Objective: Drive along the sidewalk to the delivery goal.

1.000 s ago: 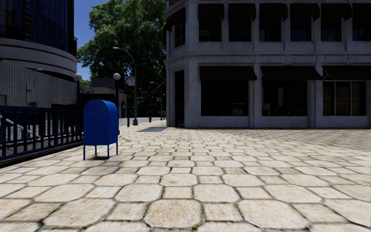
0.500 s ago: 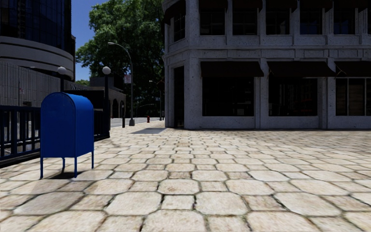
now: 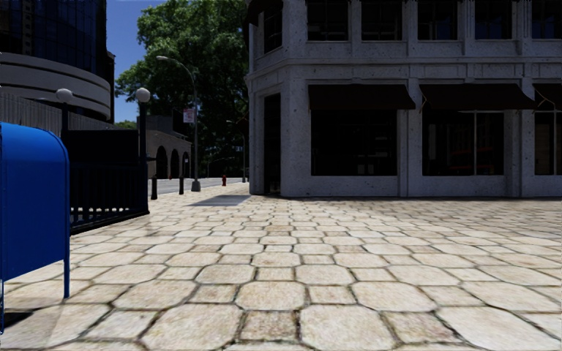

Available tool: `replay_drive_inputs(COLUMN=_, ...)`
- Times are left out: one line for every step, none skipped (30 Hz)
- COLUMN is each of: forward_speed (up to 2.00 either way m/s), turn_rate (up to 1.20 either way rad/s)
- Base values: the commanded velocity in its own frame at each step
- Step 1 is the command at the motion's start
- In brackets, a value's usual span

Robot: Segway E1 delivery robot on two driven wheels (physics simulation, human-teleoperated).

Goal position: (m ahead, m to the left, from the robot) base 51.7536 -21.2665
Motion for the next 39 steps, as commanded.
replay_drive_inputs(forward_speed=2.00, turn_rate=0.27)
replay_drive_inputs(forward_speed=2.00, turn_rate=0.33)
replay_drive_inputs(forward_speed=2.00, turn_rate=0.36)
replay_drive_inputs(forward_speed=2.00, turn_rate=0.37)
replay_drive_inputs(forward_speed=2.00, turn_rate=0.37)
replay_drive_inputs(forward_speed=2.00, turn_rate=0.37)
replay_drive_inputs(forward_speed=2.00, turn_rate=0.37)
replay_drive_inputs(forward_speed=2.00, turn_rate=0.37)
replay_drive_inputs(forward_speed=2.00, turn_rate=0.37)
replay_drive_inputs(forward_speed=2.00, turn_rate=0.37)
replay_drive_inputs(forward_speed=2.00, turn_rate=0.37)
replay_drive_inputs(forward_speed=2.00, turn_rate=0.37)
replay_drive_inputs(forward_speed=2.00, turn_rate=0.37)
replay_drive_inputs(forward_speed=2.00, turn_rate=0.37)
replay_drive_inputs(forward_speed=2.00, turn_rate=0.37)
replay_drive_inputs(forward_speed=2.00, turn_rate=0.37)
replay_drive_inputs(forward_speed=2.00, turn_rate=0.37)
replay_drive_inputs(forward_speed=2.00, turn_rate=0.37)
replay_drive_inputs(forward_speed=2.00, turn_rate=0.37)
replay_drive_inputs(forward_speed=2.00, turn_rate=0.37)
replay_drive_inputs(forward_speed=2.00, turn_rate=0.37)
replay_drive_inputs(forward_speed=2.00, turn_rate=0.37)
replay_drive_inputs(forward_speed=2.00, turn_rate=0.37)
replay_drive_inputs(forward_speed=2.00, turn_rate=0.37)
replay_drive_inputs(forward_speed=2.00, turn_rate=0.37)
replay_drive_inputs(forward_speed=2.00, turn_rate=0.37)
replay_drive_inputs(forward_speed=2.00, turn_rate=0.26)
replay_drive_inputs(forward_speed=2.00, turn_rate=0.21)
replay_drive_inputs(forward_speed=2.00, turn_rate=0.21)
replay_drive_inputs(forward_speed=2.00, turn_rate=0.15)
replay_drive_inputs(forward_speed=2.00, turn_rate=0.00)
replay_drive_inputs(forward_speed=2.00, turn_rate=0.00)
replay_drive_inputs(forward_speed=2.00, turn_rate=0.00)
replay_drive_inputs(forward_speed=2.00, turn_rate=0.00)
replay_drive_inputs(forward_speed=2.00, turn_rate=0.00)
replay_drive_inputs(forward_speed=2.00, turn_rate=0.00)
replay_drive_inputs(forward_speed=2.00, turn_rate=0.00)
replay_drive_inputs(forward_speed=2.00, turn_rate=0.00)
replay_drive_inputs(forward_speed=2.00, turn_rate=0.00)
